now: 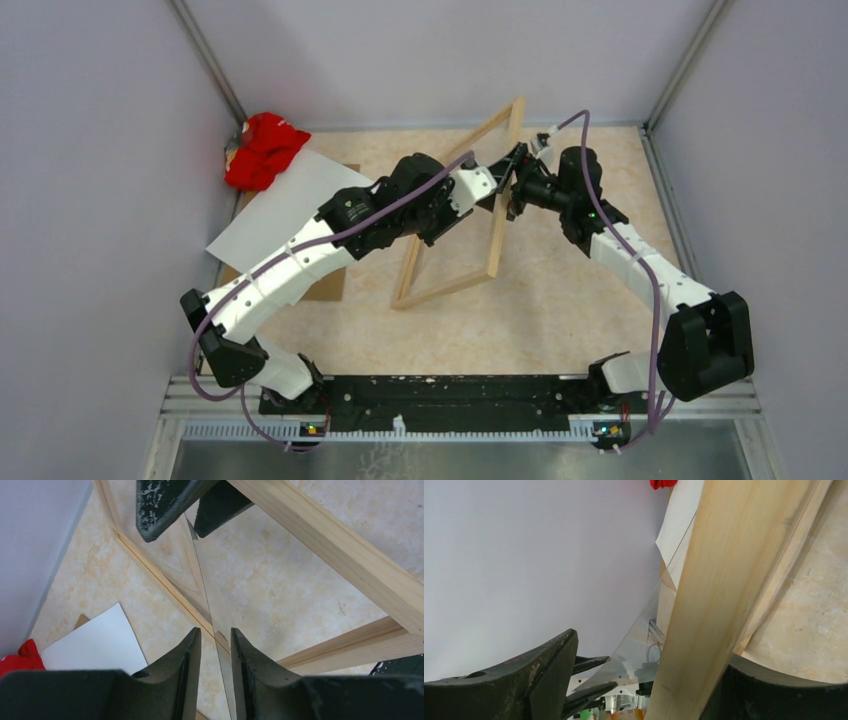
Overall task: Put the photo into the frame
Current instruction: Pick up the photo frame item from the photo frame.
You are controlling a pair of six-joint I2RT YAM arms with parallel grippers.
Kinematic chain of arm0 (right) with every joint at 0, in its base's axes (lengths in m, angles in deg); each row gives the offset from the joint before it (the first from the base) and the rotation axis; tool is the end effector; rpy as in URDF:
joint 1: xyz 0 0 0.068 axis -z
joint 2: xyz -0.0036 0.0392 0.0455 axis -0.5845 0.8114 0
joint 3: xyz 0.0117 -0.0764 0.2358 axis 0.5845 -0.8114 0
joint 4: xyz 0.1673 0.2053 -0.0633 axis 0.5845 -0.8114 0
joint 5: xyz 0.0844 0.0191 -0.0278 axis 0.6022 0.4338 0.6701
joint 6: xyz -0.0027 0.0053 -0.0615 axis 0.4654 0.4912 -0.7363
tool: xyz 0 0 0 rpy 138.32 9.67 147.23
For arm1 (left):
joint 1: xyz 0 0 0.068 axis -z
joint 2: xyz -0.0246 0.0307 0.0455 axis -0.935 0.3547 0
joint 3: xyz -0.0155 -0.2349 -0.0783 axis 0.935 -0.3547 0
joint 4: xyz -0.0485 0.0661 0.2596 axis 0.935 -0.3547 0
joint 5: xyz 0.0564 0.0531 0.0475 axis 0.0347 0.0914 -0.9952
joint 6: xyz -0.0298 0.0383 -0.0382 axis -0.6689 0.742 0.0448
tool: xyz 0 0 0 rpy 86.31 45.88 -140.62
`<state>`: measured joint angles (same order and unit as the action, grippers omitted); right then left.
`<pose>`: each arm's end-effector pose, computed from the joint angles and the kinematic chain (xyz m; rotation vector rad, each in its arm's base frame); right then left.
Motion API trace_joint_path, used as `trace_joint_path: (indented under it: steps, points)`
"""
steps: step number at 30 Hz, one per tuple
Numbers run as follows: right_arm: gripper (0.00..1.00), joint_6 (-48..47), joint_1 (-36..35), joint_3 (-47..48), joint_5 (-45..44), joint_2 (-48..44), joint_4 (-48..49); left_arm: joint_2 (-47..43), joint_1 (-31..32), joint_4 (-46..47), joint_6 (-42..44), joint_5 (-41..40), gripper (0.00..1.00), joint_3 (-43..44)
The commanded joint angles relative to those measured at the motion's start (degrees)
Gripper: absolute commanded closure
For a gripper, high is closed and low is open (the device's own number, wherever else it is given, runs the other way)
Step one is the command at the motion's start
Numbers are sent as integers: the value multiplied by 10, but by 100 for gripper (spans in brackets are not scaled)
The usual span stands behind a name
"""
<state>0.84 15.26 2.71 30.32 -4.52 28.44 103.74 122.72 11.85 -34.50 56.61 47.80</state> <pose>0.3052 0.1445 0.2916 0.3132 2.0593 1.6226 0.2012 -0.2636 0.3843 1.2105 1.8963 -0.2491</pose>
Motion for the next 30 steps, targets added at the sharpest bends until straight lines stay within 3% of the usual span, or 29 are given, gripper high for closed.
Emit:
trace_joint_path:
  steps: [1, 5, 14, 20, 23, 30]
  points:
    - [22, -7, 0, 13, 21, -33, 32, -29, -20, 30, 0, -27, 71, -17]
    - [20, 5, 19, -27, 42, -58, 48, -29, -53, 30, -14, -13, 100, -29]
    - [21, 6, 76, -161, 87, -126, 71, -20, -129, 32, -57, 102, 100, -16]
    - [22, -60, 91, -181, 108, -135, 0, -19, -154, 31, -61, 142, 100, 16]
    - [29, -119, 101, -172, 86, -124, -68, -18, -165, 23, -56, 183, 100, 45]
    - [59, -284, 108, -115, 3, -53, -238, -33, -175, 3, -25, 209, 100, 107]
